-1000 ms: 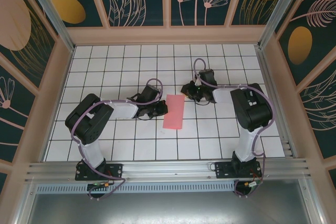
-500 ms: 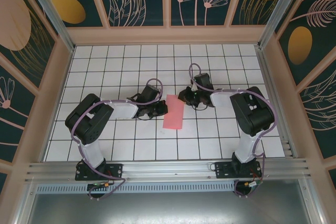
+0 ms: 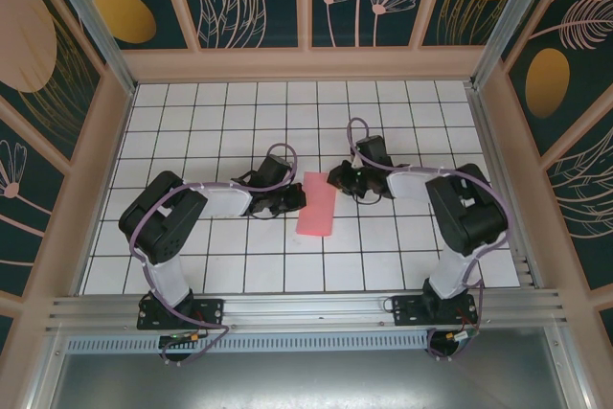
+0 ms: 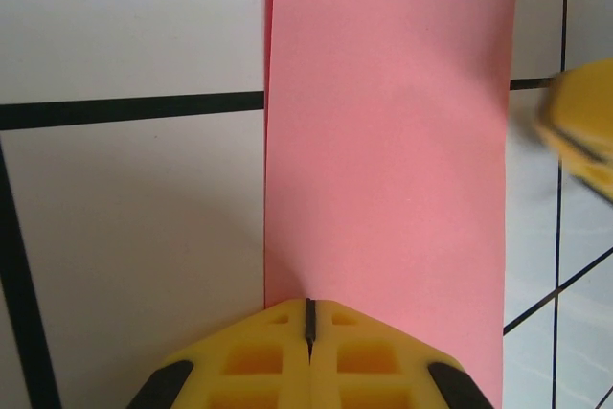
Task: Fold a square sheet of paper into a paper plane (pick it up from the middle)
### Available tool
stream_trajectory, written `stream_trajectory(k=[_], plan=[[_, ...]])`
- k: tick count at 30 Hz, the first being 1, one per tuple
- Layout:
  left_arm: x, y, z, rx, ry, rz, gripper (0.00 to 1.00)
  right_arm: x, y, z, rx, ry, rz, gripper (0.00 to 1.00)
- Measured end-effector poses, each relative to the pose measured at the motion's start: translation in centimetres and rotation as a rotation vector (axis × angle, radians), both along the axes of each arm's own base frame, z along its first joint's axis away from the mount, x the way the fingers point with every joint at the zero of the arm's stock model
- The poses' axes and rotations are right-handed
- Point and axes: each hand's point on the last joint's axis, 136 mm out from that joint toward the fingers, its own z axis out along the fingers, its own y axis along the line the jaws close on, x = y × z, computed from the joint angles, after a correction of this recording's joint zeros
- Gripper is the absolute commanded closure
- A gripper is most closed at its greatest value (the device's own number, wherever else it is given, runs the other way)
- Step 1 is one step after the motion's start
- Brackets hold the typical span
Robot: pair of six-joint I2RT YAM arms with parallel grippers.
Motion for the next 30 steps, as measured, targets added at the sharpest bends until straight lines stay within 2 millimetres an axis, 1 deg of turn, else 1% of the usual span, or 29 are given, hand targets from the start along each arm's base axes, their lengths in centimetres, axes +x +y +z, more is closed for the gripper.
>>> stream_trajectory(k=[3, 4, 5, 8, 10, 15, 17, 24, 27, 30], plan=[[0.0, 0.0, 0.0, 0.0, 0.0, 0.0, 1.0, -0.7, 0.5, 2.8, 0.046, -0.067, 0.019, 0.81], [0.0, 0.0, 0.0, 0.0, 0.0, 0.0, 1.0, -1.3, 0.9, 3.4, 0.064, -0.077, 0.032, 0.81], [0.0, 0.0, 0.0, 0.001, 0.0, 0.0, 1.0, -1.9, 1.3, 3.5, 0.072, -0.077, 0.044, 0.81], [0.0, 0.0, 0.0, 0.0, 0.0, 0.0, 1.0, -4.1, 2.1, 2.4, 0.069, -0.041, 0.078, 0.82], [0.0, 0.0, 0.0, 0.0, 0.0, 0.0, 1.0, -5.6, 2.0, 1.0, 0.055, 0.001, 0.087, 0.82], [0.0, 0.0, 0.0, 0.0, 0.0, 0.0, 1.0, -7.7, 0.8, -2.5, 0.017, 0.097, 0.071, 0.82], [0.0, 0.0, 0.0, 0.0, 0.0, 0.0, 1.0, -8.1, 0.6, -3.4, 0.003, 0.121, 0.072, 0.82], [0.0, 0.1, 0.0, 0.005, -0.002, 0.0, 1.0, -8.3, 0.2, -3.2, -0.048, 0.105, 0.074, 0.81], [0.0, 0.1, 0.0, 0.005, -0.002, 0.0, 1.0, -8.7, 0.3, -2.0, -0.044, 0.085, 0.084, 0.81], [0.0, 0.1, 0.0, 0.005, -0.002, 0.0, 1.0, -9.1, 1.4, -0.4, -0.012, 0.048, 0.113, 0.81]])
